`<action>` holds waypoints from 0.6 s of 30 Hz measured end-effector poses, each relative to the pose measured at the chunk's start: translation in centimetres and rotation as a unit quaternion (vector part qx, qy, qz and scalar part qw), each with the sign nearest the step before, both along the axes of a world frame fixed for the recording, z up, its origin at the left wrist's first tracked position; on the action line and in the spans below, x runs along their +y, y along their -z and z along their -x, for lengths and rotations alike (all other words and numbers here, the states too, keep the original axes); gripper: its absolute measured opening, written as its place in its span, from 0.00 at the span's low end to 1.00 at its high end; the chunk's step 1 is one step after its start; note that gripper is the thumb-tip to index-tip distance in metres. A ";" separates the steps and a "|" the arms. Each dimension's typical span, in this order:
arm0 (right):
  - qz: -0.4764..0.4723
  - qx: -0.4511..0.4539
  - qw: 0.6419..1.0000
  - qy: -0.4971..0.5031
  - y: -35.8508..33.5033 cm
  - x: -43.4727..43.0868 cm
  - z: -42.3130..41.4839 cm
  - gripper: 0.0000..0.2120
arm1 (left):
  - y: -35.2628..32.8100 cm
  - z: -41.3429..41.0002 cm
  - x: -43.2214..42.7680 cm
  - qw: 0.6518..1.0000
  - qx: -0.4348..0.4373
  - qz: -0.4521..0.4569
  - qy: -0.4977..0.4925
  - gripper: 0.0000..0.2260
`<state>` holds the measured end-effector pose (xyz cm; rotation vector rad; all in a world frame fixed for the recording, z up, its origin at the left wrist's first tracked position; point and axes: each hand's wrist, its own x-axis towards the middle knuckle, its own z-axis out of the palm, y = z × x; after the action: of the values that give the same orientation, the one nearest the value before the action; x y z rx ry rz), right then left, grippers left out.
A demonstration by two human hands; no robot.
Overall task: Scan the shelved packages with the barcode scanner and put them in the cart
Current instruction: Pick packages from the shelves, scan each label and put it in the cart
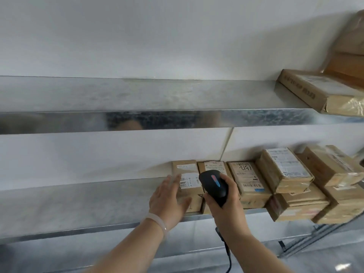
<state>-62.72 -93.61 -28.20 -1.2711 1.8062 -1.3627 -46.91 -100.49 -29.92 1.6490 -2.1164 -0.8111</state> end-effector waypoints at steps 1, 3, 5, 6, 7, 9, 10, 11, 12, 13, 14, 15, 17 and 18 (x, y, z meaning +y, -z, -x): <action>-0.004 0.002 1.000 -0.009 0.2 -0.7 0.5 0.29 | 0.2 0.7 -0.5 1.000 0.004 -0.008 -0.011 0.33; -0.014 0.007 1.000 -0.022 0.8 -2.0 1.3 0.28 | 1.0 1.7 -1.3 0.999 0.003 -0.018 -0.031 0.34; -0.023 0.005 0.999 -0.042 1.4 -3.3 1.9 0.28 | 2.0 2.3 -2.1 0.998 0.017 -0.036 -0.053 0.35; -0.025 0.002 0.998 -0.054 1.7 -3.8 2.1 0.28 | 2.5 2.5 -2.5 0.996 0.029 -0.046 -0.064 0.36; -0.026 -0.003 0.998 -0.064 1.9 -4.2 2.3 0.28 | 3.2 2.7 -2.9 0.995 0.037 -0.057 -0.074 0.38; -0.029 -0.014 0.997 -0.075 2.3 -4.6 2.6 0.28 | 4.0 2.8 -3.3 0.991 0.067 -0.073 -0.091 0.41; -0.031 -0.018 0.996 -0.077 2.5 -4.8 2.8 0.27 | 4.2 2.9 -3.3 0.986 0.103 -0.085 -0.103 0.38; -0.033 -0.019 0.996 -0.079 2.8 -4.8 3.0 0.27 | 4.3 2.9 -3.3 0.980 0.135 -0.093 -0.109 0.33; -0.035 -0.018 0.996 -0.082 3.0 -4.9 3.1 0.27 | 4.3 3.0 -3.1 0.976 0.159 -0.097 -0.108 0.29; -0.034 -0.019 0.996 -0.085 3.1 -4.9 3.2 0.27 | 4.3 3.0 -3.0 0.973 0.181 -0.093 -0.110 0.29; -0.033 -0.021 0.995 -0.088 3.1 -5.0 3.3 0.27 | 4.2 3.0 -2.8 0.971 0.195 -0.085 -0.112 0.30; -0.032 -0.023 0.995 -0.091 3.1 -5.0 3.4 0.27 | 4.2 2.9 -2.6 0.968 0.209 -0.081 -0.113 0.30; -0.030 -0.028 0.995 -0.094 2.9 -5.1 3.5 0.26 | 4.1 2.7 -2.1 0.965 0.223 -0.075 -0.114 0.29; -0.028 -0.034 0.994 -0.095 2.8 -5.2 3.5 0.26 | 3.9 2.6 -1.8 0.963 0.232 -0.074 -0.115 0.28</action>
<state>-66.24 -98.82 -30.95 -1.3140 1.6206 -1.2278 -49.48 -102.33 -33.79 1.5486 -1.5460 -1.1664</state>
